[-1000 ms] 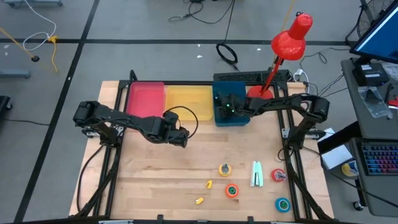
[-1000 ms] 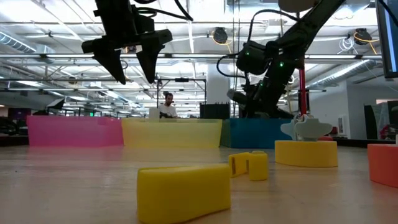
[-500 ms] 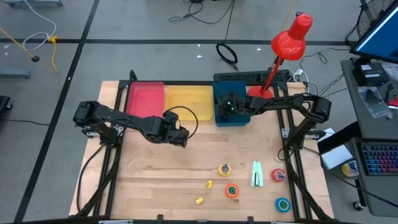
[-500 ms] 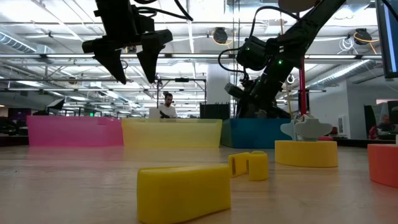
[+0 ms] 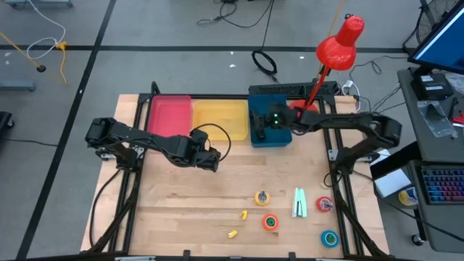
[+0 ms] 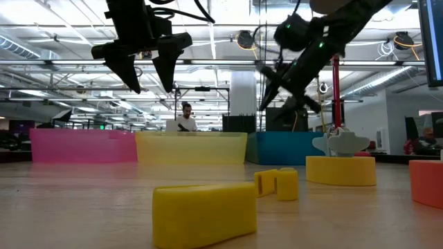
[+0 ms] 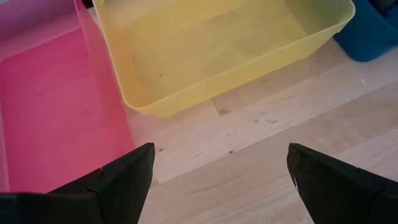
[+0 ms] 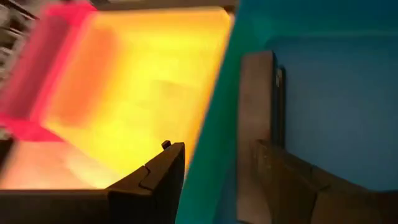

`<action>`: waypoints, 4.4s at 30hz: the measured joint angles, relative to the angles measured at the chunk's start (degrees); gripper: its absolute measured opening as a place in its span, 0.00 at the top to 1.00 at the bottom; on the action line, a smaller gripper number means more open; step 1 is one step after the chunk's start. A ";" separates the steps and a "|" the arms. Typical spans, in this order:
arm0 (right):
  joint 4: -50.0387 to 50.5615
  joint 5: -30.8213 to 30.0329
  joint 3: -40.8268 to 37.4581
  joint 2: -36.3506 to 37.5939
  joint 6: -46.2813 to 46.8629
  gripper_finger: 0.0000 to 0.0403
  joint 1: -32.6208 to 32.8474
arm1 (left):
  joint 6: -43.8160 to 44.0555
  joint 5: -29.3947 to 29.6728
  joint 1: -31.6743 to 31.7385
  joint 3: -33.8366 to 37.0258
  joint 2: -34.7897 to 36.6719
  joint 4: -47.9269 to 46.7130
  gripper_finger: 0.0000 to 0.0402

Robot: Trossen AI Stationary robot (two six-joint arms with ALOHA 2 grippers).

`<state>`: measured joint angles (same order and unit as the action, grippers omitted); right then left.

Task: Pick and place Stapler, Stapler remover, tape
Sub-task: Put the blue large stapler into the blue bin

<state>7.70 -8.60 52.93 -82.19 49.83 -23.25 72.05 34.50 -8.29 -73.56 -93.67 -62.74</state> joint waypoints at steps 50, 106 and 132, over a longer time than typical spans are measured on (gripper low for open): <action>36.87 36.45 -28.35 33.25 11.53 0.60 37.25 | 2.12 -8.70 -2.41 -0.02 0.00 13.59 0.10; 30.18 12.18 -18.10 29.69 -85.07 0.67 52.21 | -5.97 -9.05 -6.95 -0.02 0.00 23.63 0.10; 29.41 4.87 -17.68 28.04 -86.50 0.41 63.36 | -4.39 -9.07 -6.95 -0.02 0.00 24.02 0.10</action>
<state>37.11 -3.73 35.24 -54.15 -36.67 40.11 67.66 25.43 -15.25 -73.58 -93.67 -38.72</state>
